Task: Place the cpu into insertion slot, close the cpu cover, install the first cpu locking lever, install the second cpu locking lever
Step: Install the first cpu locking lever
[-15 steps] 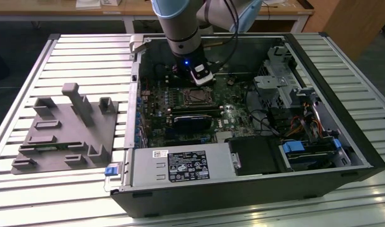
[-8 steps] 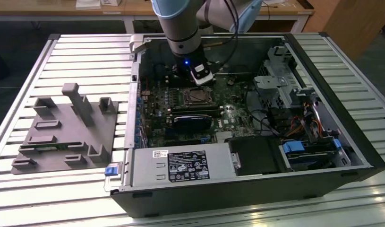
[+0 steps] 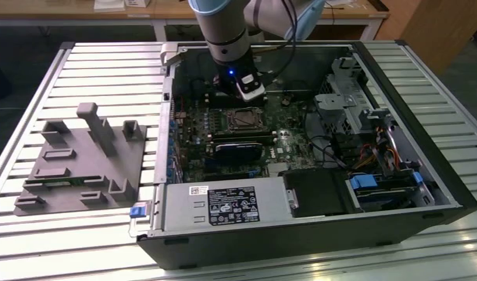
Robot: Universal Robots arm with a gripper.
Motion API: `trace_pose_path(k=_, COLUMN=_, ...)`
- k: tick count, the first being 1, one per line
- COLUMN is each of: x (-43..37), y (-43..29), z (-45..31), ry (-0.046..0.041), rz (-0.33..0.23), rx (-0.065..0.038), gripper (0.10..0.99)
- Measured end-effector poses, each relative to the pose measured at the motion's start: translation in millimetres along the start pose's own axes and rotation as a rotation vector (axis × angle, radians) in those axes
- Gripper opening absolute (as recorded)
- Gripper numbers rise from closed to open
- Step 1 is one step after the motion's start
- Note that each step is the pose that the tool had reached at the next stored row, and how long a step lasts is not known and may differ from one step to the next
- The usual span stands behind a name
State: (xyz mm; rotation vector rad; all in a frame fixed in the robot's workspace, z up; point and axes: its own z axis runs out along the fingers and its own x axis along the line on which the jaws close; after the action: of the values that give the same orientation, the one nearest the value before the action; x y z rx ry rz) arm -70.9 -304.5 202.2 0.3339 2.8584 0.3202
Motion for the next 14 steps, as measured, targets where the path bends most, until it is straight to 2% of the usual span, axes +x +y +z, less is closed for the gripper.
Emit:
trace_pose_path(k=6, x=-0.2, y=0.3, z=-1.0, ry=0.0000, rz=0.000, rx=0.000, gripper=0.106)
trace_pose_path(k=8, x=-0.4, y=0.3, z=-0.8, ry=0.0019, rz=0.000, rx=0.003, gripper=0.106)
trace_pose_path(k=11, x=-1.4, y=0.3, z=-0.1, ry=0.0175, rz=0.000, rx=0.018, gripper=0.106)
trace_pose_path(k=14, x=-2.9, y=0.4, z=0.3, ry=0.0306, rz=-0.002, rx=0.042, gripper=0.106)
